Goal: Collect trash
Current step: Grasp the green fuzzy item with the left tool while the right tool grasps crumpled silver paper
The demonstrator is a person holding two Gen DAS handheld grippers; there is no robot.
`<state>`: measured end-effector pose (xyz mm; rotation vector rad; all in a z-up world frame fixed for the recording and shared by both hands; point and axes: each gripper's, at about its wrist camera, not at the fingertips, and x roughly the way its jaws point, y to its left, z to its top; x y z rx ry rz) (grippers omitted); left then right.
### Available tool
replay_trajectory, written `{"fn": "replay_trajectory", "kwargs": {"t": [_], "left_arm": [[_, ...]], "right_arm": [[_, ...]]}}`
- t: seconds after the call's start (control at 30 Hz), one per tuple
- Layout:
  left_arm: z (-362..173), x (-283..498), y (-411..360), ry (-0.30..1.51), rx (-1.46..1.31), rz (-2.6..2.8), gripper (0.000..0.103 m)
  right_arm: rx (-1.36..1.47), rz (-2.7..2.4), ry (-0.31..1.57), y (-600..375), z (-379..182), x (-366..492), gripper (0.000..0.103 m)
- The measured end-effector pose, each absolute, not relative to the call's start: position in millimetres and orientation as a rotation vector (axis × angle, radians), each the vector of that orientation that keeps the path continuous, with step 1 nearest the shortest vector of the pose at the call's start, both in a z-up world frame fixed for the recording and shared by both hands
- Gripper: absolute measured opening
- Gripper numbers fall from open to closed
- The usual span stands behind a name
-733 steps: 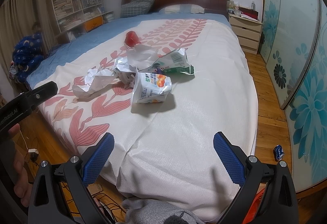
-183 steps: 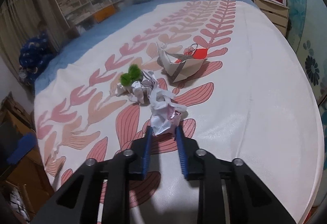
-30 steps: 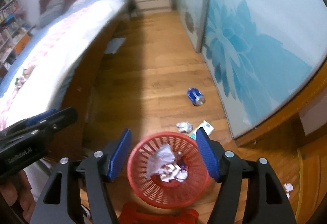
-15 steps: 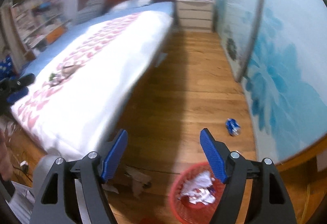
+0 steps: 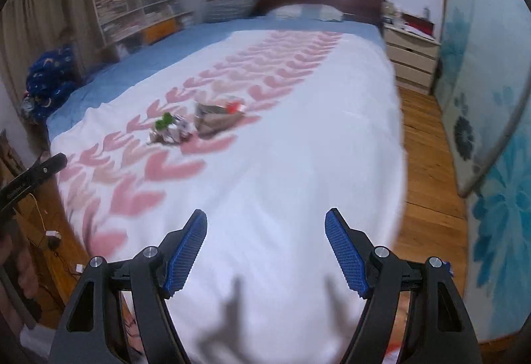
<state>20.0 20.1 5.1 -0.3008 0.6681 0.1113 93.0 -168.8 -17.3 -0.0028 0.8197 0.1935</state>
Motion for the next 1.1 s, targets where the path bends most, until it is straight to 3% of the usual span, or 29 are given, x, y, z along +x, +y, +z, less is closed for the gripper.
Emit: {"fn": "replay_trajectory", "kwargs": {"t": [0.47,0.73,0.8,0.87,0.93,1.03,1.1], "left_arm": [[-17.7,142.9,-11.9,0.685,-0.183,-0.097,0.079],[-28.9,173.7,-19.2,0.720,-0.222,-0.104,0.078],[-33.6,177.2,-19.5,0.746,-0.222,-0.092,0.067],[-42.1,183.8,-17.5,0.794,-0.229,-0.076,0.044],[-48.4,185.9,-15.0,0.822,-0.246,-0.069,0.032],[-53.6,187.8,-7.7,0.838,-0.291,-0.060,0.031],[-53.5,186.7,-7.5,0.833,-0.295,-0.061,0.023]], "right_arm": [[0.160,0.186,0.906,-129.2,-79.8,146.2,0.075],[0.158,0.169,0.908,-130.4,-87.0,153.2,0.083],[0.159,0.174,0.908,-129.8,-87.8,155.4,0.084],[0.161,0.177,0.908,-131.4,-86.7,154.8,0.085],[0.160,0.179,0.907,-131.9,-86.1,154.3,0.086],[0.160,0.182,0.907,-132.6,-86.4,154.8,0.086],[0.159,0.183,0.907,-133.0,-86.3,154.3,0.086]]}}
